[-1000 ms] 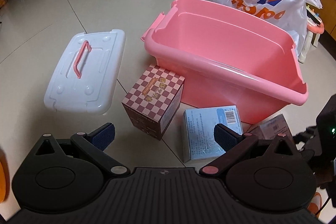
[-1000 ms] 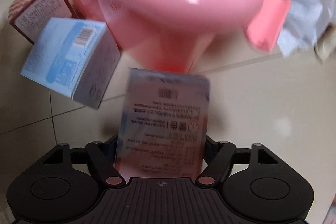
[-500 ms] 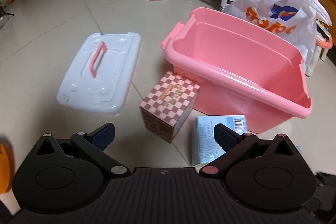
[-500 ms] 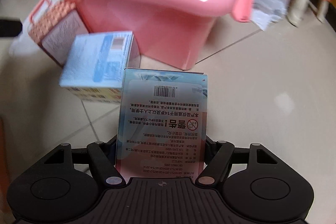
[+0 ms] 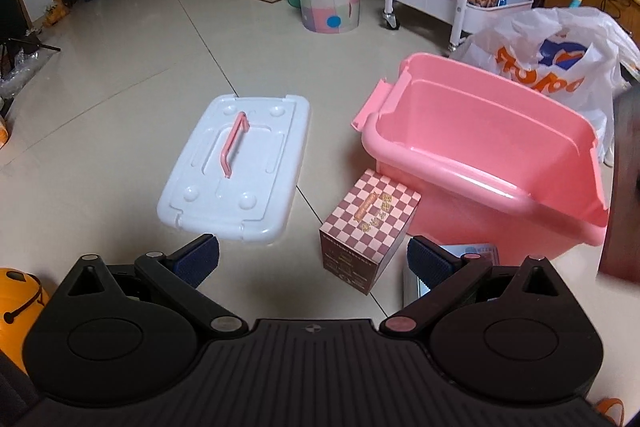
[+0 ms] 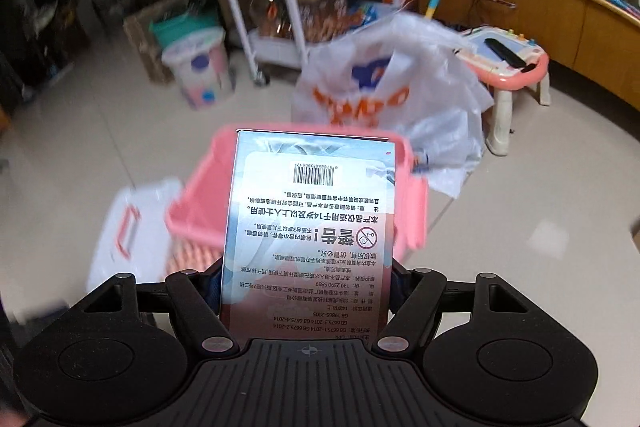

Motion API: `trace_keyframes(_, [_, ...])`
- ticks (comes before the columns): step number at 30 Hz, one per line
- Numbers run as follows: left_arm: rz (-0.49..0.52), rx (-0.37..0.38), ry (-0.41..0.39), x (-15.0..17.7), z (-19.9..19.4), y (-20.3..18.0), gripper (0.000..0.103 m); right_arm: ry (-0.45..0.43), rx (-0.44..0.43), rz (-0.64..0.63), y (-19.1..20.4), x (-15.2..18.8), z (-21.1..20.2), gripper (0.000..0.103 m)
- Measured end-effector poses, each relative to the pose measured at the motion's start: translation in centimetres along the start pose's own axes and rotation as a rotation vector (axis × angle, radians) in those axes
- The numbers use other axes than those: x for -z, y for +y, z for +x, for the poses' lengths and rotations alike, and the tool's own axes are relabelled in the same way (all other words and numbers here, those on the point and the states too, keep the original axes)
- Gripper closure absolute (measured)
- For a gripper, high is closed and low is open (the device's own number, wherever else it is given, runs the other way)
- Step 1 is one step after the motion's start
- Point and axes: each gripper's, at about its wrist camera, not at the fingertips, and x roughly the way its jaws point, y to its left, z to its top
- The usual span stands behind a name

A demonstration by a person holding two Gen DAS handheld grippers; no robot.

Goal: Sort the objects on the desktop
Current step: 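Lift the pink-edged box with the right gripper and carry it over the pink bin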

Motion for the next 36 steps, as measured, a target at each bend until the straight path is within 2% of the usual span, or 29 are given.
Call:
trace_keyframes(6, [0.046, -0.004, -0.014, -0.4, 0.0, -0.4, 0.000, -0.002, -0.031, 0.054, 0.8, -4.0, 2.2, 0.036])
trace_keyframes(10, [-0.023, 0.004, -0.030, -0.5, 0.3, 0.1, 0.000, 0.036, -0.024, 0.087, 1.5, -5.5, 5.5, 0.035])
trace_keyframes(16, [-0.089, 0.020, 0.010, -0.8, 2.2, 0.1, 0.000, 0.119, 0.016, 0.048, 2.4, -7.1, 12.4, 0.035])
trace_keyframes(18, [-0.106, 0.024, 0.024, -0.8, 2.8, 0.0, 0.000, 0.154, 0.035, 0.039, 2.3, -7.1, 14.6, 0.035])
trace_keyframes(28, [-0.054, 0.016, 0.079, 0.1, 5.7, -1.6, 0.000, 0.358, 0.111, 0.018, 1.4, -5.9, 24.9, 0.035])
trace_keyframes(32, [-0.075, 0.016, 0.106, 0.2, 6.5, -1.5, 0.000, 0.436, 0.171, -0.014, 1.1, -5.1, 27.9, 0.035])
trace_keyframes(36, [-0.084, 0.017, 0.118, 0.1, 7.0, -1.6, 0.000, 0.494, 0.198, 0.023, 0.1, -4.4, 30.0, 0.035])
